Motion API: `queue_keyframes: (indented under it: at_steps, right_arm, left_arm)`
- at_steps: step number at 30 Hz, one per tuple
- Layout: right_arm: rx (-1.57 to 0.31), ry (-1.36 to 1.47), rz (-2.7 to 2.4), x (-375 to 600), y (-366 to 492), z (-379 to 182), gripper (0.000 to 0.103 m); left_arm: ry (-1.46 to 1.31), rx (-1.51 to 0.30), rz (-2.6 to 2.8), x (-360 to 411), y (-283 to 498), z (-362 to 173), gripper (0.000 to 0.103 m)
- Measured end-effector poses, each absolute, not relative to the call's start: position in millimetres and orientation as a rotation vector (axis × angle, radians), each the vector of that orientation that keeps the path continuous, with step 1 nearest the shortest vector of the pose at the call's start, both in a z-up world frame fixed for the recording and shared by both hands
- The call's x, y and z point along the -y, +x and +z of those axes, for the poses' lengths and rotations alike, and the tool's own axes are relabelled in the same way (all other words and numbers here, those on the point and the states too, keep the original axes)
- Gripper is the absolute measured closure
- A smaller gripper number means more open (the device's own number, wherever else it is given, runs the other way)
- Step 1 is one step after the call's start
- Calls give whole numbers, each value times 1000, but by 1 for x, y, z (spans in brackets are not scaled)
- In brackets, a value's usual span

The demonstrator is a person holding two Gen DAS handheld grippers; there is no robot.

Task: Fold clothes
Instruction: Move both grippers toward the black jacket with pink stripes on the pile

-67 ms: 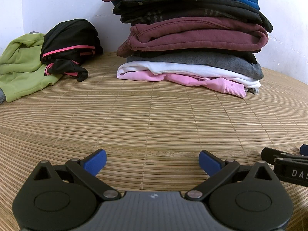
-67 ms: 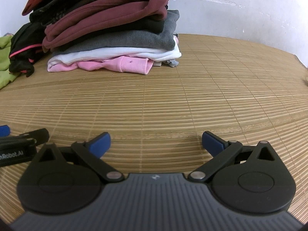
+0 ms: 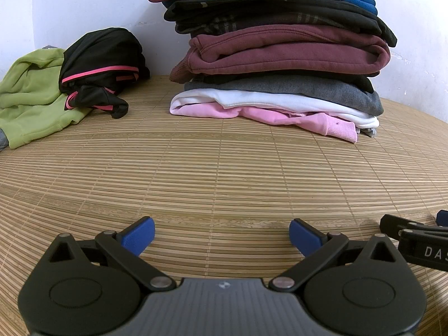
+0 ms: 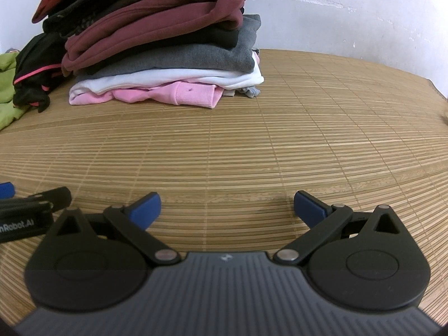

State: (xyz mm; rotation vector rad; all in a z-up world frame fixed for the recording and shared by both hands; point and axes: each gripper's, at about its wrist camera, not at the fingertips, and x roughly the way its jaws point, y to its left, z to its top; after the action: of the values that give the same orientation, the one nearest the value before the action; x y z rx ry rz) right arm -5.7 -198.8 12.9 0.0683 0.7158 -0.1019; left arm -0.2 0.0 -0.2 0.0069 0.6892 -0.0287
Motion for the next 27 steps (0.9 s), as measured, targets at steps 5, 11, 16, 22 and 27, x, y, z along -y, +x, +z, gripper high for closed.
queue_keyframes:
  at_steps: [5,11,16,22,27]
  right_arm:
    - [-715,68,-103,191,-7,12,0]
    - [-708,66,-90,199,-5,12,0]
    - [-686,81,100,177,-9,42,0]
    - [-597,53,268,87,24,110,0]
    - [-505,-76,515,-26,93,143,0]
  left_arm:
    - [4,-690,-29,0,0,-1,0]
    - [16,-696,-34,0,10,0,0]
    - [75,-610,113,-23,-20,49,1]
    - [106,-563,269,-116,-61,116,0]
    - [15,-580,262,-207,-85,132,0]
